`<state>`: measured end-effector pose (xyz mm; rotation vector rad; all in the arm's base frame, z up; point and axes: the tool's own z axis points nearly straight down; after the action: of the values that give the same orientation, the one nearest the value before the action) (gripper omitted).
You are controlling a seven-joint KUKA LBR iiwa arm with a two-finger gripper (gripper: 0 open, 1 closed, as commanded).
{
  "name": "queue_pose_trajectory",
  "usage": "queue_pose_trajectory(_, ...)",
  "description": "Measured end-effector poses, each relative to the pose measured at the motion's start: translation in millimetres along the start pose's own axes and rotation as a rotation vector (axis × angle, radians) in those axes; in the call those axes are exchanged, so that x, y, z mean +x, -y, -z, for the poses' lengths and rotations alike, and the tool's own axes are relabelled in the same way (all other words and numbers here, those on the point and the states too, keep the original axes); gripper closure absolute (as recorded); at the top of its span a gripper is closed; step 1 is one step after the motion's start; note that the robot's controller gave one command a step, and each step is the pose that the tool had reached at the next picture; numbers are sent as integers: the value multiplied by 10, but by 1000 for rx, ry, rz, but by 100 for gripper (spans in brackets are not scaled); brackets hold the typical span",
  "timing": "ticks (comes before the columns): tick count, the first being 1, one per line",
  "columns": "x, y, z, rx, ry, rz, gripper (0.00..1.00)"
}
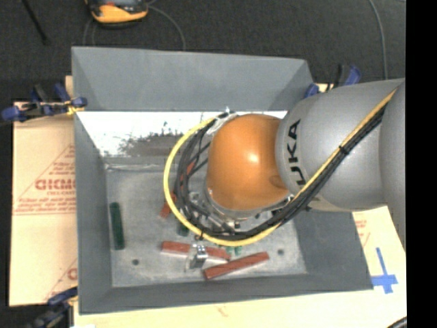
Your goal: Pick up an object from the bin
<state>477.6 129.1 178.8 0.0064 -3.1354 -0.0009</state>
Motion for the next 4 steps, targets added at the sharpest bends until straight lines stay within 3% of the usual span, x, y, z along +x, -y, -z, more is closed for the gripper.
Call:
queue_pose_trajectory(1, -19, 4, 39, -2, 8, -4, 0)
queue_pose_trajectory(2, -110, 119, -963, -9, 18, -171, 100)
queue_pose_trajectory(3, -110, 120, -963, -9, 18, -173, 100)
queue_pose_trajectory(4, -141, 62, -710, -1, 6, -181, 100)
